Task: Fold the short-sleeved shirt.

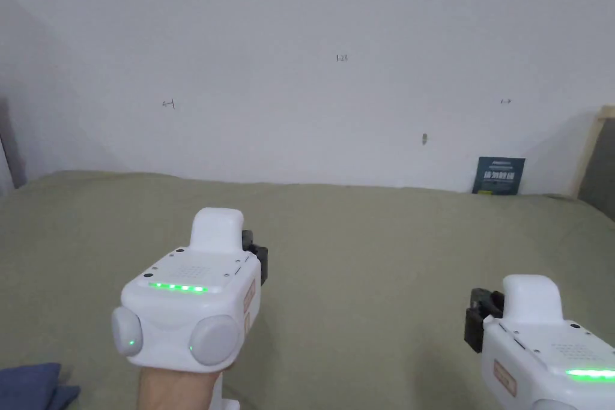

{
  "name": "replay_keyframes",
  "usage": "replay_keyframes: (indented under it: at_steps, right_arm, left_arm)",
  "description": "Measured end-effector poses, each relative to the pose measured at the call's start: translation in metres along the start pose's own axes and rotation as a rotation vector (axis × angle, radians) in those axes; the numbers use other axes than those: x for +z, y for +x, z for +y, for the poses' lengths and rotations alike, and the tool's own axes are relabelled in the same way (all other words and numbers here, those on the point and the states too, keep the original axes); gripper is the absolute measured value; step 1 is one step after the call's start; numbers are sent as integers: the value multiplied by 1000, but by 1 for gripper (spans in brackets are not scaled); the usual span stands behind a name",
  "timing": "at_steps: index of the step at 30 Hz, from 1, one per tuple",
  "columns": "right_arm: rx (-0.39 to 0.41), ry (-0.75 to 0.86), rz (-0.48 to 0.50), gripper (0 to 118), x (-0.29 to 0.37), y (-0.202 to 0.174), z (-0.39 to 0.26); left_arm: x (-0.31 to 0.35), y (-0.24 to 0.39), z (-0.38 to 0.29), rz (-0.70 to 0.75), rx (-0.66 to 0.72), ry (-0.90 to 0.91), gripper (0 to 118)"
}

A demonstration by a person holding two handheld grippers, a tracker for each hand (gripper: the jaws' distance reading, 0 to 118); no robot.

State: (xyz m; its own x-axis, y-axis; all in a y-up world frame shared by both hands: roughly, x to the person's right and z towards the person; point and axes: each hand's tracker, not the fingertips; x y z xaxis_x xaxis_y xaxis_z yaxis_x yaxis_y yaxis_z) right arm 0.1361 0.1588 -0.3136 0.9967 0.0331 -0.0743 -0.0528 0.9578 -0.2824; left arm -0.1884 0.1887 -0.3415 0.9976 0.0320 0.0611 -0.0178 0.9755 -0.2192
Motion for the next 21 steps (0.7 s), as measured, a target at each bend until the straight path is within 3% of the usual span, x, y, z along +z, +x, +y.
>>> replay_keyframes:
  at_steps: [2,8,15,20,21]
  right_arm:
    - [-3,19,2,0,6,1,4]
    - [4,77,-5,0,30,-2,9]
    - [10,102,-32,0,44,0,6]
    - [9,102,-48,5,45,1,1]
    - [2,95,-48,14,45,2,1]
  left_arm:
    - [9,8,6,26,-65,28,0]
    - [36,8,-6,50,-91,62,1]
    - [46,-8,-11,73,-41,58,1]
    - [46,-10,-8,80,-59,55,13]
    - [45,-9,-7,77,-67,46,29]
